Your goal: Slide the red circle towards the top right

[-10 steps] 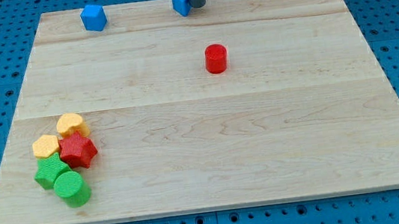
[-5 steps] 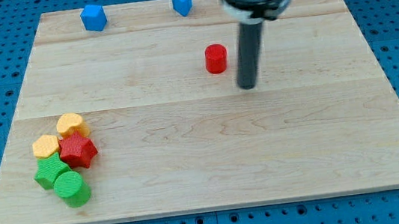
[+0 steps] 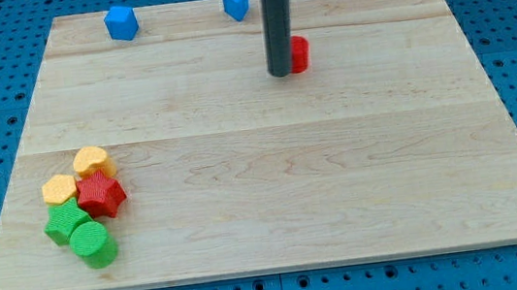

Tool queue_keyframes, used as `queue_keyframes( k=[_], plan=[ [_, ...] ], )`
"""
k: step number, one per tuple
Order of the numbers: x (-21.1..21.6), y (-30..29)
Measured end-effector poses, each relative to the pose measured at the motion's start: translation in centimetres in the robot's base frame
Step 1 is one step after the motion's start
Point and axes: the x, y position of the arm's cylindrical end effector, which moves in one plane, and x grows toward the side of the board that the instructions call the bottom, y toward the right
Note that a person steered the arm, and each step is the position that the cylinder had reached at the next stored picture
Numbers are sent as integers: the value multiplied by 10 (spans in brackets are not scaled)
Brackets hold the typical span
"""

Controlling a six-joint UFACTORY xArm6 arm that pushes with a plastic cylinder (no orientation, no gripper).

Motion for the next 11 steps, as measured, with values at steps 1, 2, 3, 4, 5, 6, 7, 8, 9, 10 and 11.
queue_keyframes(
  k=[1,2,3,4,5,6,7,8,9,10,11],
  plan=[
    [-15,26],
    [-37,38],
    [-54,35],
    [-69,30],
    [-90,38],
    [-105,48],
    [-105,51],
    [-108,69],
    [-108,82],
    [-108,79],
    [-108,62]
  ],
)
